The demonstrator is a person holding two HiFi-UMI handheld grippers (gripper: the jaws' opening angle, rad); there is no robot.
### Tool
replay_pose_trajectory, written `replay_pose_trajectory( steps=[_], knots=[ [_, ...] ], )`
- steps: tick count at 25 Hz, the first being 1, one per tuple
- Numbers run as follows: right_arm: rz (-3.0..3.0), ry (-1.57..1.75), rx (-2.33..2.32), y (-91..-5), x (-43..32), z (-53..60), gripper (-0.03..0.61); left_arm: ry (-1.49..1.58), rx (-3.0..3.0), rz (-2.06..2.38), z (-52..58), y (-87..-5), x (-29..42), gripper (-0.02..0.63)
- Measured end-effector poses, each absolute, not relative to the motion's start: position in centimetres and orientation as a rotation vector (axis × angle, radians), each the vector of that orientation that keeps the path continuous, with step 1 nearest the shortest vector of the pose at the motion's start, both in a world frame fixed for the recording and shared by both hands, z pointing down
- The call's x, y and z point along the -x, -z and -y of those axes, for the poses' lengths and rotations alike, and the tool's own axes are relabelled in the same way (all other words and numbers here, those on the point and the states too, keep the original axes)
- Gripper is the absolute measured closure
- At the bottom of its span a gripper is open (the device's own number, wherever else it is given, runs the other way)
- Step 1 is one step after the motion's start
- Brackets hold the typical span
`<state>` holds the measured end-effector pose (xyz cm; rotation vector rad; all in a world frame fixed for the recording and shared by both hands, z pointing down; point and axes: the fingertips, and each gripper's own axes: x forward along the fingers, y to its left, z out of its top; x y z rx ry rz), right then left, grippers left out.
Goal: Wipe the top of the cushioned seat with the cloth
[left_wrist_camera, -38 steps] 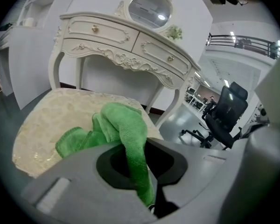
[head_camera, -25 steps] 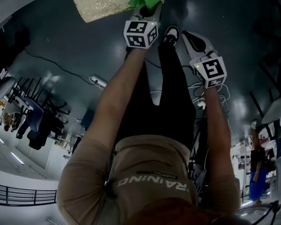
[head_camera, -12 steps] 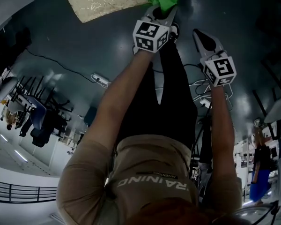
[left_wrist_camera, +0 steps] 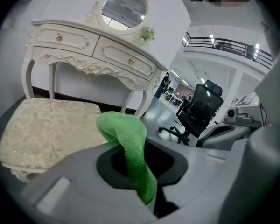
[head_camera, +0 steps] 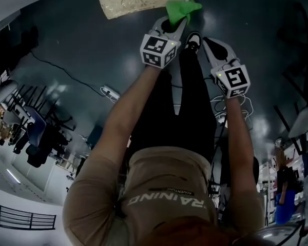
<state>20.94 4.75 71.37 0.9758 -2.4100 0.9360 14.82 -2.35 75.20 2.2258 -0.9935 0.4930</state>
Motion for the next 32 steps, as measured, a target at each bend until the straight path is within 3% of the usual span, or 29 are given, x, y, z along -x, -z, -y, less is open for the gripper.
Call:
replay_pose_trajectory(
  steps=[13, 25, 32],
  knots=[
    [2.454, -0.819, -1.179, -55.5, -9.3, -11.8, 0.577, -0.355, -2.298, 1.128, -9.0, -58.2, 0.3, 0.566],
    [2.476, -0.684, -1.281, -40.2, -3.6, -18.2, 0.577, -0.329, -2.409, 1.168, -16.2, -42.8, 9.4, 0.566],
    [2.558, -0.636, -1.232, -33.1, -2.2, -22.1, 0.577, -0.257, -2.395, 1.22, -19.3, -35.3, 10.7, 0.566]
  ],
)
